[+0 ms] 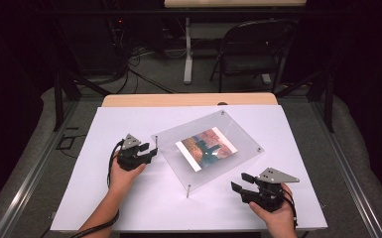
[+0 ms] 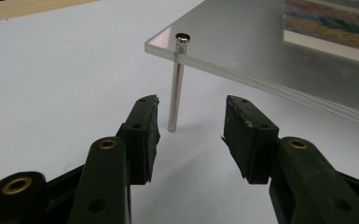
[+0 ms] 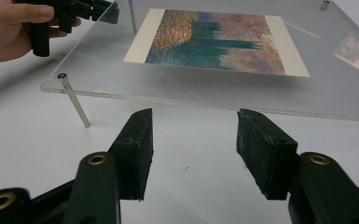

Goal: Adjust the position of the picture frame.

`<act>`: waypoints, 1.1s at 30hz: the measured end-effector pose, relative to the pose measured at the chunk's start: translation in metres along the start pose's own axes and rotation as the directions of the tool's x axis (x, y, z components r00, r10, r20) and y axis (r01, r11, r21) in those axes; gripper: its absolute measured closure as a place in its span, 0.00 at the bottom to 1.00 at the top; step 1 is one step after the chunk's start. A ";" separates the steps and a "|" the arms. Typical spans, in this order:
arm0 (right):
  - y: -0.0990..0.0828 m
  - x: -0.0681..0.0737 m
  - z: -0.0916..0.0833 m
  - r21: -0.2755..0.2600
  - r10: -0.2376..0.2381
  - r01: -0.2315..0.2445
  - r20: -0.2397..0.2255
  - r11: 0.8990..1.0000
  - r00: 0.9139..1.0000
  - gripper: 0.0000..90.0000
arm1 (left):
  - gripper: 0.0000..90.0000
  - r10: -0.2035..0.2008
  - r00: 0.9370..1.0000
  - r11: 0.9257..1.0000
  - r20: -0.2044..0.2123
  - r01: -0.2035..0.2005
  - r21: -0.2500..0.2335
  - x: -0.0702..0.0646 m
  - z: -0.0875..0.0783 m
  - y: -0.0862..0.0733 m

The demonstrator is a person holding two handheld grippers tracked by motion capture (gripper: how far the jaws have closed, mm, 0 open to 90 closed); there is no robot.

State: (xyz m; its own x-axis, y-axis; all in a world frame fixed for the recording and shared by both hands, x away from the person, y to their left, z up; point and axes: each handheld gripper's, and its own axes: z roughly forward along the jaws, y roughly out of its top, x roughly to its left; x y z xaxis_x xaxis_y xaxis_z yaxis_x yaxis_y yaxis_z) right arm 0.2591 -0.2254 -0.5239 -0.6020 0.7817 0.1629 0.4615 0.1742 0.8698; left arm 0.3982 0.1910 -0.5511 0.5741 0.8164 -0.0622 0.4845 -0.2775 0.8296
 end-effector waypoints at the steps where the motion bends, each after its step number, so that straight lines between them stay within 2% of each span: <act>1: 0.000 0.000 0.000 0.001 0.000 0.000 0.000 1.000 1.000 0.51 | 0.64 0.001 1.000 1.000 0.000 -0.001 0.001 0.001 0.002 0.001; 5: 0.000 0.001 0.000 -0.002 0.001 -0.001 -0.007 1.000 1.000 0.51 | 0.67 0.001 1.000 1.000 -0.006 -0.001 0.009 0.003 0.010 0.005; 9: -0.001 0.003 0.001 0.001 0.000 0.000 -0.014 1.000 1.000 0.51 | 0.70 0.015 1.000 1.000 -0.004 -0.015 0.025 0.003 0.020 0.006; 12: -0.002 0.006 0.001 0.004 0.001 -0.001 -0.016 1.000 1.000 0.52 | 0.73 0.028 0.999 0.999 -0.018 -0.027 0.044 0.003 0.027 0.007; 15: -0.002 0.007 0.001 0.002 -0.004 0.004 -0.019 1.000 1.000 0.52 | 0.76 0.015 1.000 0.999 -0.001 -0.015 0.042 0.004 0.030 0.008; 23: -0.005 0.018 0.005 0.000 -0.019 0.019 -0.030 1.000 0.999 0.54 | 0.81 0.009 1.000 0.999 0.004 -0.009 0.052 0.007 0.037 0.010; 29: -0.008 0.025 0.011 0.010 -0.007 0.008 -0.051 1.000 0.999 0.55 | 0.88 0.013 1.000 0.997 0.008 -0.014 0.072 0.006 0.042 0.011; 33: -0.008 0.031 0.015 0.018 -0.018 0.019 -0.064 1.000 0.998 0.56 | 0.93 -0.009 1.000 0.998 0.016 0.008 0.067 0.008 0.042 0.012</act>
State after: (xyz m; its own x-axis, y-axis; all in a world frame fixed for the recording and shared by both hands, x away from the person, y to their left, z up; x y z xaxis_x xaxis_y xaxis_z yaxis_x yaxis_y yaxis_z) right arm 0.2469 -0.1936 -0.5328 -0.6507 0.7384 0.1769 0.4616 0.1997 0.8643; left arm 0.4360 0.1733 -0.5652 0.5798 0.8110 -0.0784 0.5325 -0.3044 0.7898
